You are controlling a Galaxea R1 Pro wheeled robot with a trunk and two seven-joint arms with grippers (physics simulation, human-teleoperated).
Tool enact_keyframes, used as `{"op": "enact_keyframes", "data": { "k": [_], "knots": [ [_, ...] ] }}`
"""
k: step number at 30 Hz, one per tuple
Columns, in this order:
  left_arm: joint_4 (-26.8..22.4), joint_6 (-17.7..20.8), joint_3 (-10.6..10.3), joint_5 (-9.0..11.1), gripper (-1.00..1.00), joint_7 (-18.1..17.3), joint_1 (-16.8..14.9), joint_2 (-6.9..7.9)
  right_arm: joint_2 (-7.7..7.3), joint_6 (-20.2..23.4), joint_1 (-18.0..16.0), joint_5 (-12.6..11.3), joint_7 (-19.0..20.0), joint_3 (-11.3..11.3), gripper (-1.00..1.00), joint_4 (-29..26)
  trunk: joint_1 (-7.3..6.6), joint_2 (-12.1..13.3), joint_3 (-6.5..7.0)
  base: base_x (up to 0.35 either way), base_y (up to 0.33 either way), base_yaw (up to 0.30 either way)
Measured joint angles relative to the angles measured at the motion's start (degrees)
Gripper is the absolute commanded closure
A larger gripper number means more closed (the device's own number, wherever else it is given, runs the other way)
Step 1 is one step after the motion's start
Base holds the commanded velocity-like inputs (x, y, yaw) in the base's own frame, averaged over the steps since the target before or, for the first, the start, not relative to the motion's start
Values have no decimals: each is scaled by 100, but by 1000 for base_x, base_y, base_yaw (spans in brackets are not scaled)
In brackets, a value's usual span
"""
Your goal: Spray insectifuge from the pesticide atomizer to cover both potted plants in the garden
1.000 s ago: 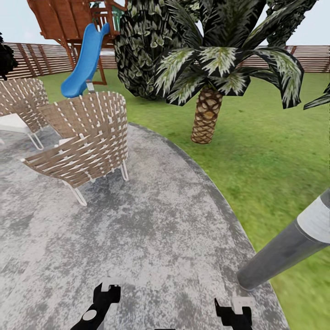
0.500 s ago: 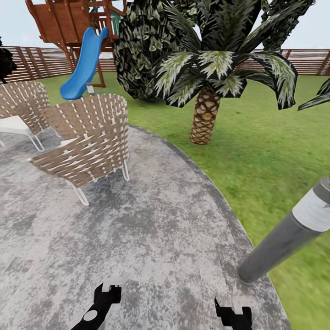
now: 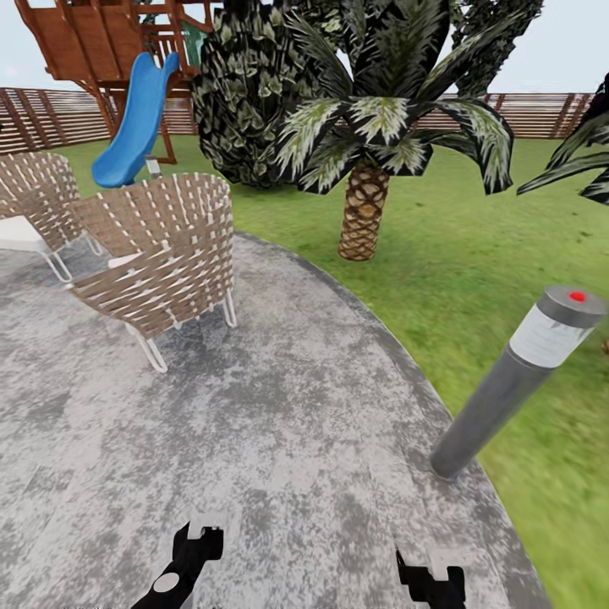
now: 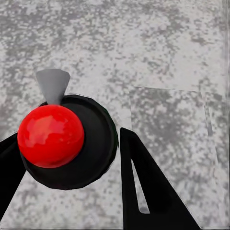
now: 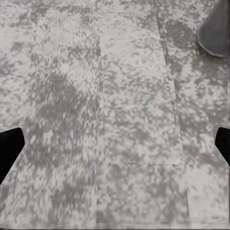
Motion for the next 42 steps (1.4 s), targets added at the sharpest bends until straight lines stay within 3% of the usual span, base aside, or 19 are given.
{"op": "enact_keyframes", "data": {
  "k": [24, 35, 42],
  "knots": [
    [3, -5, 1, -21, 100, 14, 1, 0, -10, -8, 0, -9, -11, -12, -100, 3, -3, 0, 80, -52, 5, -245],
    [247, -76, 18, 2, 100, 5, 14, 47, -125, -30, 0, -21, -37, -36, -100, 134, -3, 0, 117, 0, 0, -250],
    [124, -102, 28, -8, 100, 5, 412, 62, -132, -75, 0, -18, -37, -25, -100, 207, -3, 0, 140, 0, 0, -261]
  ]
}}
